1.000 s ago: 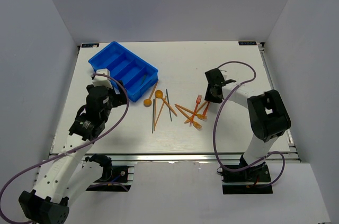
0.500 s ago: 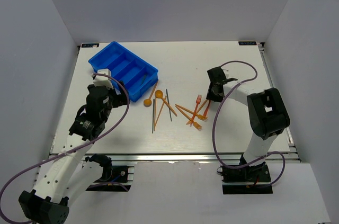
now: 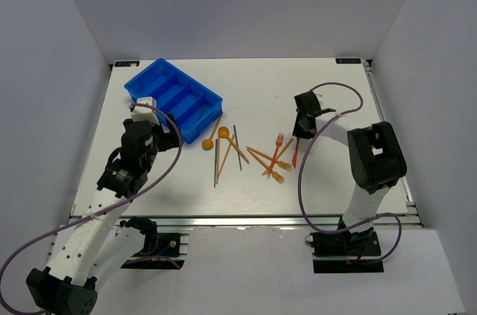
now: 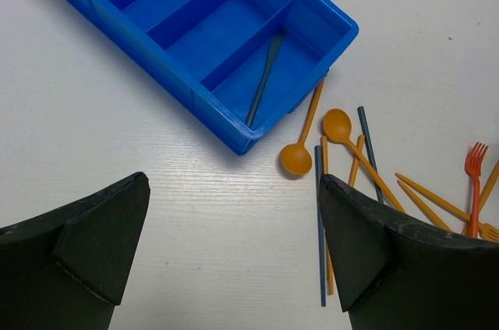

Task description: Sort the eating utensils into containers

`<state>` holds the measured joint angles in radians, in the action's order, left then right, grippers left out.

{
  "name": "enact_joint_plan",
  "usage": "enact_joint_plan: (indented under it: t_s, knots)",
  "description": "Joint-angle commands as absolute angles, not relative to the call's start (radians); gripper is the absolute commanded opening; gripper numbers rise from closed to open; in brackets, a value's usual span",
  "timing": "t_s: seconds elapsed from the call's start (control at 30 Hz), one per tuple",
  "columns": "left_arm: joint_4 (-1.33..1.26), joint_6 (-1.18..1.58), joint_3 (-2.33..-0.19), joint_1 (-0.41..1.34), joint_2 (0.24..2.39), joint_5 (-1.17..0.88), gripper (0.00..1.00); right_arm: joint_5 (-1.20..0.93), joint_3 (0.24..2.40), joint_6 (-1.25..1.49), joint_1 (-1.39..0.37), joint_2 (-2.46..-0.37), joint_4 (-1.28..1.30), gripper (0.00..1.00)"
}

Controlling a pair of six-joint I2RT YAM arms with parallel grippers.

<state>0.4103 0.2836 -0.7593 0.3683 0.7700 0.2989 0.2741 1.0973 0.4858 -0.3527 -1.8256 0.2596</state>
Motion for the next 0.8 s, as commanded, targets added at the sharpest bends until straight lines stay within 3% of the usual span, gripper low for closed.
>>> enact_joint_plan:
  t_s: [0.0, 0.13, 0.3, 0.6, 0.77]
  knots:
    - [0.414, 0.317, -0.788, 0.367, 0.787, 0.269, 0.98, 0.195, 1.003, 0.436, -0.353, -1.788, 0.329, 0.00]
    - [0.373, 0.431, -0.805, 0.367, 0.844, 0.122, 0.98, 0.155, 0.983, 0.356, -0.353, -1.645, 0.270, 0.00]
    - [0.024, 0.676, -0.672, 0.376, 0.871, -0.156, 0.98, 0.115, 0.966, 0.288, -0.351, -1.453, 0.213, 0.00]
    - [-0.448, 0.873, -0.646, 0.675, 1.043, -0.098, 0.97, -0.188, 0.845, 0.399, -0.416, -1.143, 0.080, 0.00]
    - [-0.508, 0.812, -0.692, 0.820, 1.186, -0.115, 0.91, -0.085, 0.874, 0.500, -0.439, -1.056, 0.107, 0.00]
